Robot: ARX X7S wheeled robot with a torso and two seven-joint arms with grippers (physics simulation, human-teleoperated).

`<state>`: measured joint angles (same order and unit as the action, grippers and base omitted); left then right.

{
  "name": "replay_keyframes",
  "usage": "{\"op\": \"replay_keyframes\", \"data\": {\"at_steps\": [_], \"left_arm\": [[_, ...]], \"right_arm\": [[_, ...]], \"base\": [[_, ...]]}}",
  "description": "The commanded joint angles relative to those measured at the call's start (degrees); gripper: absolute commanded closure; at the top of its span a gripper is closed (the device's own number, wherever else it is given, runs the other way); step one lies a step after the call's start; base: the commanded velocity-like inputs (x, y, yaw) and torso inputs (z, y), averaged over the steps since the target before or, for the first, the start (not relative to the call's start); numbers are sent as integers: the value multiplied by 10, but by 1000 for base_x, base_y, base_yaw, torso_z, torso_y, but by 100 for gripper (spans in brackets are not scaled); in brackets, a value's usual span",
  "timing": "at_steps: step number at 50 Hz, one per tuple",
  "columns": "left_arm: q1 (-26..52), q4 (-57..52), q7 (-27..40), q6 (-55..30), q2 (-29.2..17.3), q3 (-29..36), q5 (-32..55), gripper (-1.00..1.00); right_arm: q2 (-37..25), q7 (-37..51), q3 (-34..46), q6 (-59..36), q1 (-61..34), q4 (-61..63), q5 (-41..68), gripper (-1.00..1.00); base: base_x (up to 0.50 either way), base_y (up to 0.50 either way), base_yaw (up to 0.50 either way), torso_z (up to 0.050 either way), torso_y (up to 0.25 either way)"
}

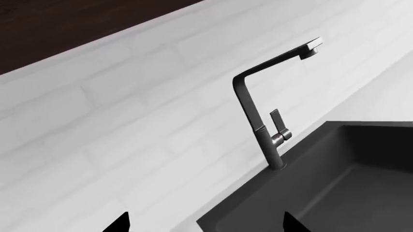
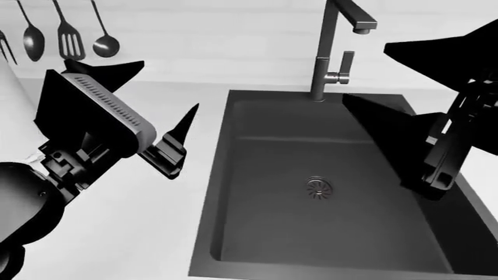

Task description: Pick the celery, carrot from the counter and place them in the cabinet. Then close the cabinet.

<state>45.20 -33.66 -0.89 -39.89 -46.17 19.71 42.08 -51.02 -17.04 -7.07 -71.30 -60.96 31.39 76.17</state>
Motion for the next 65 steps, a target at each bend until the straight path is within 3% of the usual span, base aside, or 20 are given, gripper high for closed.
{"op": "replay_keyframes", "data": {"at_steps": [1, 54, 65], "left_arm": [[-2, 1, 1, 2, -1, 0, 0, -100], [6, 3, 0, 1, 0, 7, 1, -100], [4, 4, 0, 3, 0, 9, 0, -100]], "right_arm": [[0, 1, 4, 3, 1, 2, 4, -100], [-11, 7, 3, 20, 6, -3, 22, -100], [-13, 3, -1, 27, 17, -1, 22, -100]], "base": [[-13, 238, 0, 0, 0], [-11, 209, 0, 0, 0], [-383, -21, 0, 0, 0]]}}
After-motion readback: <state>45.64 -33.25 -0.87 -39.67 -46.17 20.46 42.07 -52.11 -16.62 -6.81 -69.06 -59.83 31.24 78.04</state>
